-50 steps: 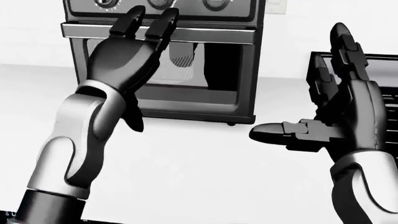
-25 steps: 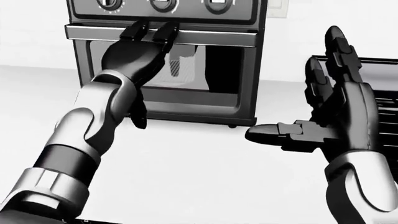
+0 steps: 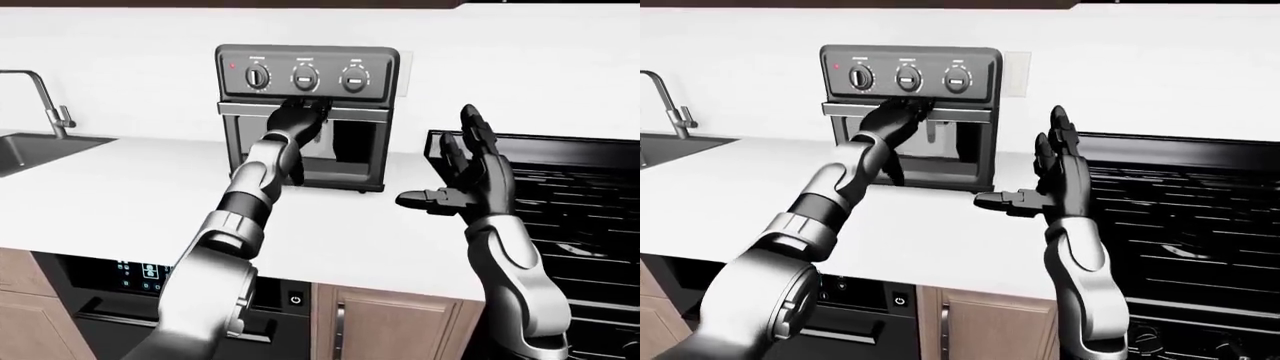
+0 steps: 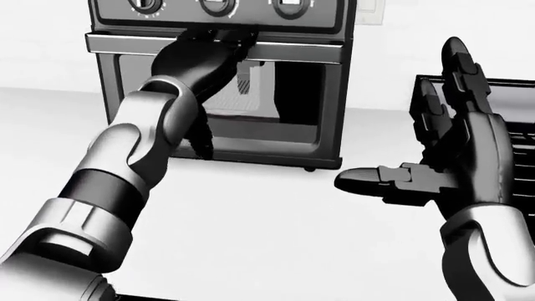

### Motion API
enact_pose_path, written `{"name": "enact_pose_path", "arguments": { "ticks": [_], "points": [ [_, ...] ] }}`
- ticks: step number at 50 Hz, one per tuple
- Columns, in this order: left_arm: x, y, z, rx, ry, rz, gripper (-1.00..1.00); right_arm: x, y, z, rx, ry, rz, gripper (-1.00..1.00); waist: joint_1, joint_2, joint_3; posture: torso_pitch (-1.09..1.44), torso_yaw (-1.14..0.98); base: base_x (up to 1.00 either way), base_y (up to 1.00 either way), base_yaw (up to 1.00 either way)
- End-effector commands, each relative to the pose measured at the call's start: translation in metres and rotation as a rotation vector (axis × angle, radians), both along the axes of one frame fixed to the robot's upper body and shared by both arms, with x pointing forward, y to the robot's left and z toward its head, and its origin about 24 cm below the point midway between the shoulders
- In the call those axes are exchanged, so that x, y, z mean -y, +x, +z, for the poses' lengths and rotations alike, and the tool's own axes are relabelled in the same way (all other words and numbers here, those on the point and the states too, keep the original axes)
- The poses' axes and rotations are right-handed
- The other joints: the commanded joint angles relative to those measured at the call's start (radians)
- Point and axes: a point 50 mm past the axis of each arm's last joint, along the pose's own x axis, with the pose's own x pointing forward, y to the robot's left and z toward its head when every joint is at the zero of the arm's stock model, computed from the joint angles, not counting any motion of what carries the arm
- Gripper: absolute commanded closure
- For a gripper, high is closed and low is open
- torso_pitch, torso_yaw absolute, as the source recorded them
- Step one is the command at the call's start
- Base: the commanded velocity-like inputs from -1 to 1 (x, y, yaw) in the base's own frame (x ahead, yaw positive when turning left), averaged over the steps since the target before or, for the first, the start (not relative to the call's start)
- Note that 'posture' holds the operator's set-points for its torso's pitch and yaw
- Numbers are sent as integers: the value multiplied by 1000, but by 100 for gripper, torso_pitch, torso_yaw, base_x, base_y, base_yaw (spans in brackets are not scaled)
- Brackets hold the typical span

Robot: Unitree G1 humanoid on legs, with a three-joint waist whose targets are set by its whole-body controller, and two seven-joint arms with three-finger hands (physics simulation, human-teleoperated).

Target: Open the toaster oven door.

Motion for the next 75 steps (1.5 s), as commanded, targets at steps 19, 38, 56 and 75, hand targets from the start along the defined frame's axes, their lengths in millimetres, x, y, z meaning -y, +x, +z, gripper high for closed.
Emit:
{"name": "enact_pose_path", "arguments": {
  "ticks": [19,38,56,75],
  "points": [
    [5,1,18,47,0,-16,9,0,-2,16,84,-6,3,-100,2,-4,-9,-51,0,0,0,0],
    [-26,-1,-1,62,26,79,21,1,-3,17,85,-8,-1,-100,0,3,2,-51,0,0,0,0],
    [-62,-11,5,119,11,213,-26,0,-2,14,80,-13,-1,-100,-11,15,25,-51,0,0,0,0],
    [-62,-56,5,154,-31,182,-24,-1,-2,11,74,-13,-2,-100,2,17,15,-51,0,0,0,0]
  ]
}}
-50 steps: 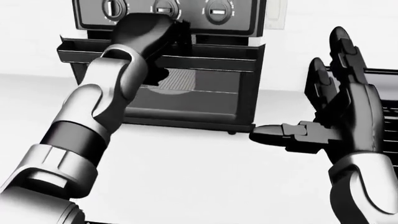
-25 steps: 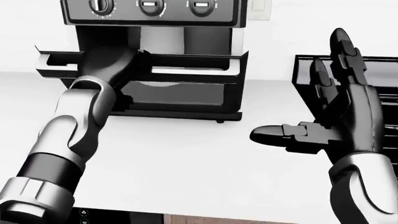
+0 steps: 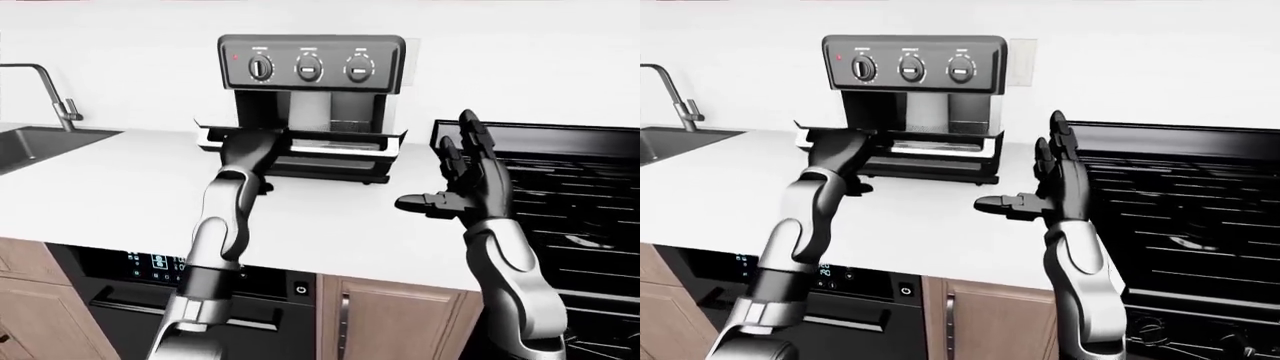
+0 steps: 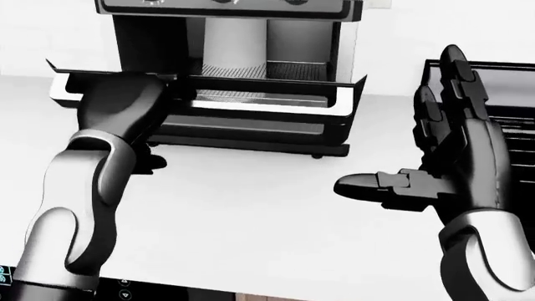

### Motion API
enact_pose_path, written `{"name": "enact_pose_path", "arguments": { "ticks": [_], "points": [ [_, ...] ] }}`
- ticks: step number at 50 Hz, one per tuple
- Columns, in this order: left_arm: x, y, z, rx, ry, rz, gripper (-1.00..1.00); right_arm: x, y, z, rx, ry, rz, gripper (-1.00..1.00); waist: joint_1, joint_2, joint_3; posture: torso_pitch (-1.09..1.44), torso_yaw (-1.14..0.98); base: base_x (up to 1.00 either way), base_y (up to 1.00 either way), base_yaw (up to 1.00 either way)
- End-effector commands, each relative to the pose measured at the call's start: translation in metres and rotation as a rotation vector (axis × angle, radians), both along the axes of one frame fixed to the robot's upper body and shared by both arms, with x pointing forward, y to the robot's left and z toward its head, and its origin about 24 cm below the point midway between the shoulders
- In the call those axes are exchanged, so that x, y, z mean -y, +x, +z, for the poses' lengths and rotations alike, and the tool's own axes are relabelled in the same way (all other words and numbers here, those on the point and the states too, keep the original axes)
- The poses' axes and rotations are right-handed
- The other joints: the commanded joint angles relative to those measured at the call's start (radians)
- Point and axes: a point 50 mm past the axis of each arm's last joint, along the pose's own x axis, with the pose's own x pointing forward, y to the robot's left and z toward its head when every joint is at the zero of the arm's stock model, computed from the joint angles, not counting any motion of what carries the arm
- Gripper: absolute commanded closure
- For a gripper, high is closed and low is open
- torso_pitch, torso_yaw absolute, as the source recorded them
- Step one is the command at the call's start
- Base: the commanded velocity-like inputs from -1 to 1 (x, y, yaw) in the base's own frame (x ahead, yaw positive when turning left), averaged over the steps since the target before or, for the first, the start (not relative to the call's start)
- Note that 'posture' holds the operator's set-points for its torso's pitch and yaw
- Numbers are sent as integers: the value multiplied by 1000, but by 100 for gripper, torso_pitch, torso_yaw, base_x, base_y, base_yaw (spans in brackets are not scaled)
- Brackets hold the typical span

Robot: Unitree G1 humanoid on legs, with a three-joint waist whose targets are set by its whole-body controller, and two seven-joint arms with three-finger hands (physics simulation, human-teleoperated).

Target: Open the toaster oven door.

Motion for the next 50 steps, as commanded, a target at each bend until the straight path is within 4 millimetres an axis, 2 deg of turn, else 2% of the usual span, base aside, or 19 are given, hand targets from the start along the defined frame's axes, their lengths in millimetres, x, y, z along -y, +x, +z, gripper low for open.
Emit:
{"name": "enact_pose_path", "arguments": {
  "ticks": [1,14,21,24,33,50],
  "points": [
    [-5,0,17,62,-5,21,-24,-1,-2,17,86,-8,3,-100,1,-1,-6,-51,0,0,0,0],
    [2,-32,14,49,-3,-26,-25,1,0,16,85,-8,-1,-100,5,0,-20,-51,0,0,0,0],
    [1,-47,10,40,-10,-35,-38,1,-1,16,85,-7,-1,-100,5,-2,-22,-51,0,0,0,0],
    [-4,-52,4,14,-17,-23,-54,1,-1,15,84,-6,-2,-100,5,-3,-22,-51,0,0,0,0],
    [-2,-74,5,-4,-29,-39,-51,1,-1,14,83,-4,-3,-100,6,-4,-21,-51,0,0,0,0],
    [-8,-108,-10,-60,-38,-57,-58,7,-3,16,93,2,-14,-100,11,-6,-20,-51,0,0,0,0]
  ]
}}
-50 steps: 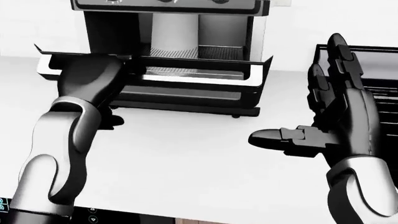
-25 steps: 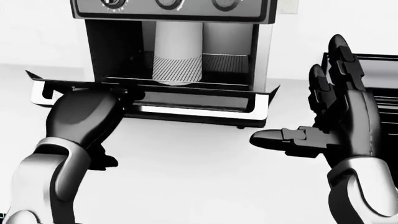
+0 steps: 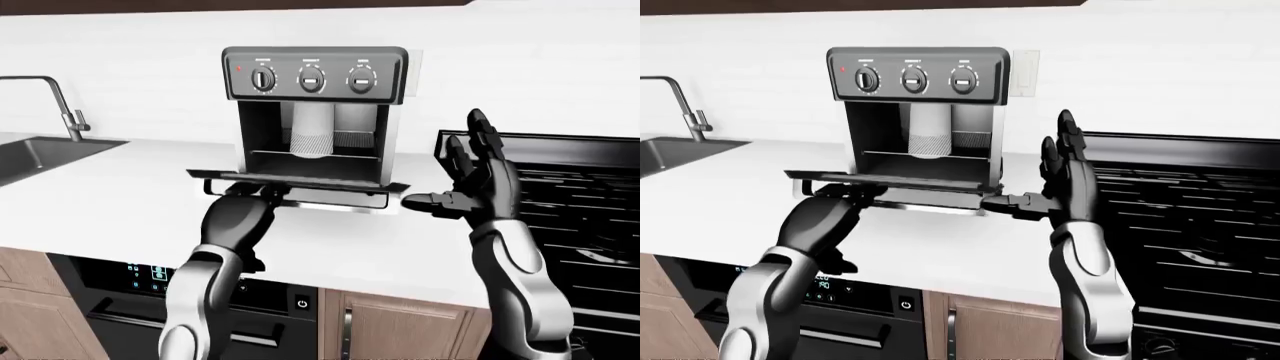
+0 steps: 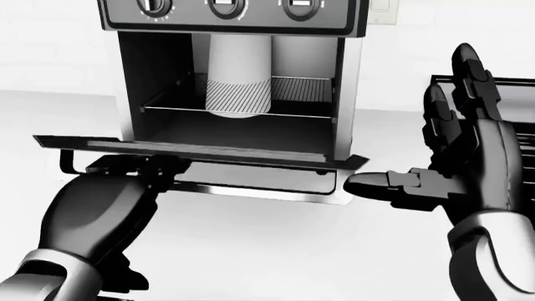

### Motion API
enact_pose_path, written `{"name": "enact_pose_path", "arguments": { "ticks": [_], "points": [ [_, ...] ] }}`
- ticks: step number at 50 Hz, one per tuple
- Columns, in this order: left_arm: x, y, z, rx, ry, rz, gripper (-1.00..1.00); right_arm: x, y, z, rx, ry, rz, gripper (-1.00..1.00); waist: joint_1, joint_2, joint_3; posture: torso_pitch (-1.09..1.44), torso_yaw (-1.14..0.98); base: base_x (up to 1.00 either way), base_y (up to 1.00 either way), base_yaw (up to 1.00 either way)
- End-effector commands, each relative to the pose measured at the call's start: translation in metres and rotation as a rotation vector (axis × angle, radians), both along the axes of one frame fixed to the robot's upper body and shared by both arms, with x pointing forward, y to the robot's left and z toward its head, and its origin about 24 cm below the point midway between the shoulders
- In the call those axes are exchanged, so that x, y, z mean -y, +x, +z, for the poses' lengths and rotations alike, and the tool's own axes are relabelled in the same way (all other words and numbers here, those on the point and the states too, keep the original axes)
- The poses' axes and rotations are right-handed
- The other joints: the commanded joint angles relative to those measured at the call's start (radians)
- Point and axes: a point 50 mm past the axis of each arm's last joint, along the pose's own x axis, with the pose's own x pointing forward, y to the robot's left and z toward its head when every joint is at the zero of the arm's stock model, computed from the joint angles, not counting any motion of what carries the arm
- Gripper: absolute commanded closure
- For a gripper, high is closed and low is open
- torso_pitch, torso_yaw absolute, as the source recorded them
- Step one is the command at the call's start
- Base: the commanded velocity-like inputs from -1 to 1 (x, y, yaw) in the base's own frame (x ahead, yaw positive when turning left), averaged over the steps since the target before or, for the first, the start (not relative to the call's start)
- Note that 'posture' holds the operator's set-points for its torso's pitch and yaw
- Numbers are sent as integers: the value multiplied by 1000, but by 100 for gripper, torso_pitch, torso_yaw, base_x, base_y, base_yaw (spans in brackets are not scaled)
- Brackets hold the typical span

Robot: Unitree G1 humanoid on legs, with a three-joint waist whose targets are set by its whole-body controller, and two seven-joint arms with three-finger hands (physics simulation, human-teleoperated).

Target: Open the toaster oven door.

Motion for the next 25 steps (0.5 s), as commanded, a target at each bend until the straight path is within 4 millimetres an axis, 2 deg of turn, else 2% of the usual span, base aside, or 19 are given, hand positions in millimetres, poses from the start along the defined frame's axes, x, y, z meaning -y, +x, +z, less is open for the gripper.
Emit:
{"name": "enact_pose_path", "arguments": {
  "ticks": [1,6,12,17,25],
  "points": [
    [-1,-3,14,91,-5,0,-58,1,-2,16,80,-5,1,-100,0,0,0,-51,0,0,0,0],
    [-8,-11,8,83,-7,16,-59,5,-6,20,88,-2,-8,-100,1,0,0,-51,0,0,0,0],
    [-11,-20,-9,64,-15,23,-60,9,-11,25,100,4,-21,-100,3,2,0,-51,0,0,0,0],
    [-14,-28,-15,46,-20,29,-62,10,-9,23,102,5,-21,-100,2,3,-1,-51,0,0,0,0],
    [-28,-34,-33,-97,22,29,-59,10,-10,24,104,7,-23,-100,4,6,-1,-51,0,0,0,0]
  ]
}}
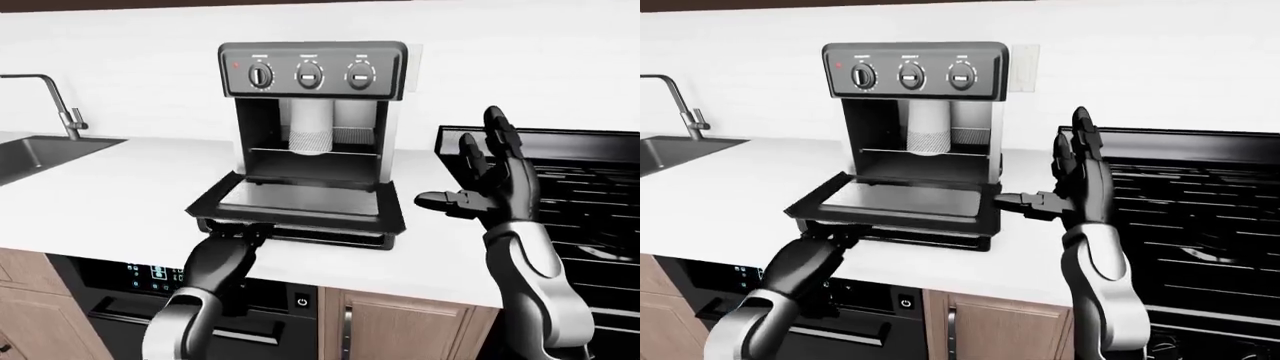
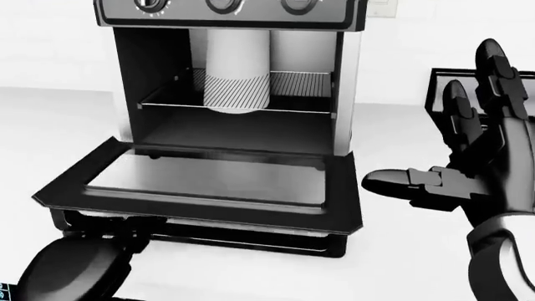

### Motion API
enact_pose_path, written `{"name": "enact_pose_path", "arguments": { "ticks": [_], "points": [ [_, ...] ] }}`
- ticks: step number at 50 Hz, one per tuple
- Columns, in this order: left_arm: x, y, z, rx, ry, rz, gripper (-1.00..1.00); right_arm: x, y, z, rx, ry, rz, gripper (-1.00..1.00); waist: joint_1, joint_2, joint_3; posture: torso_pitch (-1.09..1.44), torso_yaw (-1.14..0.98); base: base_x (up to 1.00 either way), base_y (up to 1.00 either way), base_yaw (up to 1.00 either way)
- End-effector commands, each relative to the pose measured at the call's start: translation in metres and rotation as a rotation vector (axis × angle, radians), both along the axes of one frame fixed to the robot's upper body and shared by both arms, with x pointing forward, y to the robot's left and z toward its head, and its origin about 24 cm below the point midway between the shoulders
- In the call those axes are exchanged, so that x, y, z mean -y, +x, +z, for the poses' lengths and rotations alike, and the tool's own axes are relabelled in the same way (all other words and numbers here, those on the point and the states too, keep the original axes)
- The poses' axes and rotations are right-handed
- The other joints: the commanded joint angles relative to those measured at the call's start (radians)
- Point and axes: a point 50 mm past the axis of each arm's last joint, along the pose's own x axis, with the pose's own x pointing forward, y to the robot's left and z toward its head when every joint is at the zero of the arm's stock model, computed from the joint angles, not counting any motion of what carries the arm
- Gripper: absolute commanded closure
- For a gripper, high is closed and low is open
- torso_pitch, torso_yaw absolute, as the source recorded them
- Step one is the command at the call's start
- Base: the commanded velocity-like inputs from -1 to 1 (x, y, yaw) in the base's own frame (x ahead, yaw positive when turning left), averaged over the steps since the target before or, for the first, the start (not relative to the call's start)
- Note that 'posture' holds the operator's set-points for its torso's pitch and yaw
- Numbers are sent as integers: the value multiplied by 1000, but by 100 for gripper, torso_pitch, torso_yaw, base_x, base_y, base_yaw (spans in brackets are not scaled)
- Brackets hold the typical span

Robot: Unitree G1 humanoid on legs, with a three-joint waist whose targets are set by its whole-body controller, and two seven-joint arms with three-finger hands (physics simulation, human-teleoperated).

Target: Open the toaster oven door.

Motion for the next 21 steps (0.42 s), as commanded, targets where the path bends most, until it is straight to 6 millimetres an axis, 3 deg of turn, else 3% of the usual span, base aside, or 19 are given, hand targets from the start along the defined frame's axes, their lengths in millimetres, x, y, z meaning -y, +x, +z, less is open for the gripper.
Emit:
{"name": "enact_pose_path", "arguments": {
  "ticks": [1,9,12,21],
  "points": [
    [-1,-2,10,44,10,-12,-59,-1,-3,17,85,-11,3,-100,1,-1,1,-51,0,0,0,0],
    [0,-30,-4,-75,-17,-68,-60,-1,-4,19,86,-10,2,-100,1,0,0,-51,0,0,0,0],
    [1,-40,-10,-131,-16,-98,-69,-1,-4,18,86,-9,1,-100,2,0,-1,-51,0,0,0,0],
    [-4,-48,-16,-140,-27,-86,-69,-1,-4,15,82,-7,0,-100,7,4,-5,-51,0,0,0,0]
  ]
}}
